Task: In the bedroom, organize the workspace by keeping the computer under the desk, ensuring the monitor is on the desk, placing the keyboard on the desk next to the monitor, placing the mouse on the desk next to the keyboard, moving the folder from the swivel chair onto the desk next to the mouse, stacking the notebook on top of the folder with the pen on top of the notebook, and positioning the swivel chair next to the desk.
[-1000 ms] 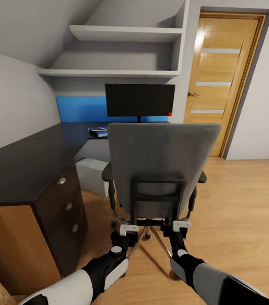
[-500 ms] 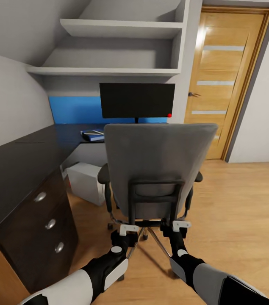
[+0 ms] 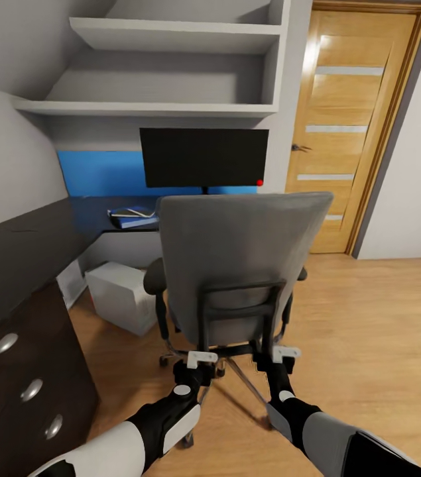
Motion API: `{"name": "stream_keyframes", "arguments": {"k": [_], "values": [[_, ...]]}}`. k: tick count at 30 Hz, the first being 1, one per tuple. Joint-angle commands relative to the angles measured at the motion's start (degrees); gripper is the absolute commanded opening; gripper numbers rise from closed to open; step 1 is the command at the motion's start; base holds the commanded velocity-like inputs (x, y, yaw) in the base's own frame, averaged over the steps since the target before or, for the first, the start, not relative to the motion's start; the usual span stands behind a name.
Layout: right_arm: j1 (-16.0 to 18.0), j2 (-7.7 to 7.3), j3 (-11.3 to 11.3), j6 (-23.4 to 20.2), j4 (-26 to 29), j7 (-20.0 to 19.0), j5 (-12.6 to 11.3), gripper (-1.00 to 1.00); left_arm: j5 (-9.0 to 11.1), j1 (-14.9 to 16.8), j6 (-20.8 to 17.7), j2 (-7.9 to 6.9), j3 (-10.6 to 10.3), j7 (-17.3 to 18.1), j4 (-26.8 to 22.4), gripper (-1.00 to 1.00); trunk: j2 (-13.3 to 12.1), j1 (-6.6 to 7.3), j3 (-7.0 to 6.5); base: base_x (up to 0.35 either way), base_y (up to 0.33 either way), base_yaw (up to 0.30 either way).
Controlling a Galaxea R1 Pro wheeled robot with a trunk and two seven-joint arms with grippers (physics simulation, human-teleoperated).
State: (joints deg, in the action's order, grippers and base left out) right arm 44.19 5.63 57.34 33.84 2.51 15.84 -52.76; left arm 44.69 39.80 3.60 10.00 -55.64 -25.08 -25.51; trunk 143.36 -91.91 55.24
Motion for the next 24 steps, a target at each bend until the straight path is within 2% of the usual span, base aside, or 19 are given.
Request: {"name": "stream_keyframes", "arguments": {"k": [1, 9, 24], "values": [[0.0, 0.0, 0.5, 0.0, 0.0, 0.4, -0.1, 1.0, 0.6, 0.1, 0.4, 0.0, -0.5, -0.3, 0.0, 1.0, 0.0, -0.02, 0.05, 0.305, -0.182, -0.159], [0.0, 0.0, 0.5, 0.0, -0.1, 0.4, -0.1, 1.0, 0.6, 0.1, 0.4, 0.0, -0.5, -0.3, 0.0, 1.0, 0.0, -0.02, 0.05, 0.309, -0.112, -0.05], [0.0, 0.0, 0.5, 0.0, -0.1, 0.4, -0.1, 1.0, 0.6, 0.1, 0.5, 0.0, -0.5, -0.3, 0.0, 1.0, 0.0, -0.02, 0.05, 0.323, 0.023, 0.0]]}}
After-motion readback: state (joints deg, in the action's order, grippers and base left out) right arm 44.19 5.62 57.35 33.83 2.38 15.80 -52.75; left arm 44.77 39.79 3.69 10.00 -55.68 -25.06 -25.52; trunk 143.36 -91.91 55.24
